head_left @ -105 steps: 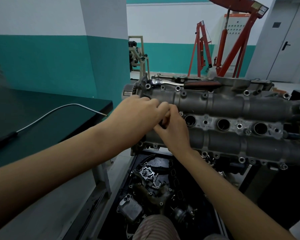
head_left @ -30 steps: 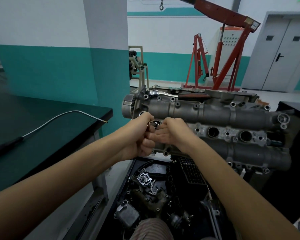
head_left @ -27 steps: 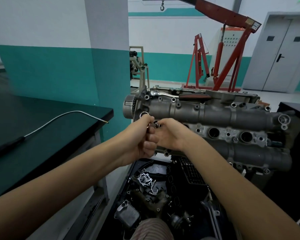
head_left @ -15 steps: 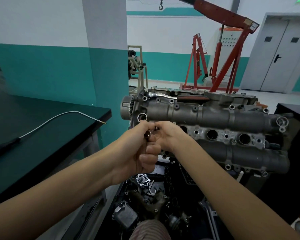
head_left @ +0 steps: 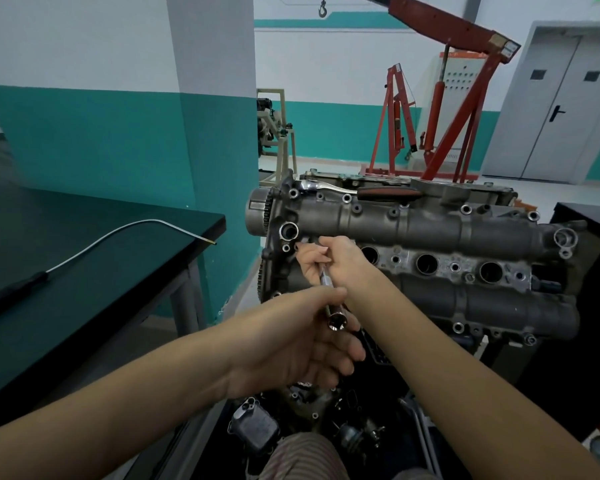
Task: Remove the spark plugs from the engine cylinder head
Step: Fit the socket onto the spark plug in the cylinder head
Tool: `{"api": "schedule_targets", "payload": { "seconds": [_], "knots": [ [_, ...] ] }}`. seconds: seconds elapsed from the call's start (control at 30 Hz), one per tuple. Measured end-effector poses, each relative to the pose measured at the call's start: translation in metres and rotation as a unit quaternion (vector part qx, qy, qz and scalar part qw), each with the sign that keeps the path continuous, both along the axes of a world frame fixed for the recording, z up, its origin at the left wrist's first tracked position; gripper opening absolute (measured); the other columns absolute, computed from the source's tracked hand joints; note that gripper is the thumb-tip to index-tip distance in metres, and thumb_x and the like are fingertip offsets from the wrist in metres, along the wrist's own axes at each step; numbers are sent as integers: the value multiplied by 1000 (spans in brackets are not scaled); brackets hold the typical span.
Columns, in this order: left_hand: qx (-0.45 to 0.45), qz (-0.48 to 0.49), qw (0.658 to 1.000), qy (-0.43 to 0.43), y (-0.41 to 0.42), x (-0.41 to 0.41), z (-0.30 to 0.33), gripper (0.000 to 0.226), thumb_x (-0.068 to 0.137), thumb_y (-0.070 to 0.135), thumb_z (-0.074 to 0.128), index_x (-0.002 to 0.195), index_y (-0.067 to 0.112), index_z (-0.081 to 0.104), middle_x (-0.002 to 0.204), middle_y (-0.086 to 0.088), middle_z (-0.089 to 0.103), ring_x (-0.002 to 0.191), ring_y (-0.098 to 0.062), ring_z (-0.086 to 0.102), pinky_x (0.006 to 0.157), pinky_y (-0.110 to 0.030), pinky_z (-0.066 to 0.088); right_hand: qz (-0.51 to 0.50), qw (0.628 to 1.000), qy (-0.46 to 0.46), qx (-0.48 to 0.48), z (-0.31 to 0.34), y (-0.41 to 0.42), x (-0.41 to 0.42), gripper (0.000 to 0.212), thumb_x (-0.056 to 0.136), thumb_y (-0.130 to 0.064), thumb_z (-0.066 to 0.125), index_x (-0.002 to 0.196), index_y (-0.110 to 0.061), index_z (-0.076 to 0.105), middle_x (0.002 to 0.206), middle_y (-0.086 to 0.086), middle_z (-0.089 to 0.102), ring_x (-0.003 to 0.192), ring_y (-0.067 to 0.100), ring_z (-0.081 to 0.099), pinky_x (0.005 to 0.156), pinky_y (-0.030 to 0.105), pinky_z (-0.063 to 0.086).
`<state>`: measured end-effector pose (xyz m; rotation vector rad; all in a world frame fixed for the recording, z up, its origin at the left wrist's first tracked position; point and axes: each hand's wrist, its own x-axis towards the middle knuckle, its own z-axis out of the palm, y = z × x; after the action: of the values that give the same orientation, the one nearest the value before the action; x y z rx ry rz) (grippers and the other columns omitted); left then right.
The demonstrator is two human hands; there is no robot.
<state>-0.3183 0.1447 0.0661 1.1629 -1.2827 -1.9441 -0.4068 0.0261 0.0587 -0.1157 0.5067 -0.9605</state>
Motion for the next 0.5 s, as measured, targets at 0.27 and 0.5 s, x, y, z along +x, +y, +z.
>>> {"api": "schedule_targets", "payload": {
  "seconds": [0.27,0.5],
  "knots": [
    [44,106,981,154,-6,15,10,25,94,20,39,72,10,45,43,2,38,29,-7,32,31,-13,30,-18,999,2,27,-2,-4,10,34,98,-18,27,71,-4,41,53,8,40,50,7,33,34,13,28],
    [69,88,969,219,-24,31,19,19,82,14,40,64,11,43,36,7,28,22,-4,26,24,-14,21,34,973,194,-116,-5,14,0,36,98,-10,23,81,5,51,64,16,64,69,23,58,69,31,49]
  ]
}}
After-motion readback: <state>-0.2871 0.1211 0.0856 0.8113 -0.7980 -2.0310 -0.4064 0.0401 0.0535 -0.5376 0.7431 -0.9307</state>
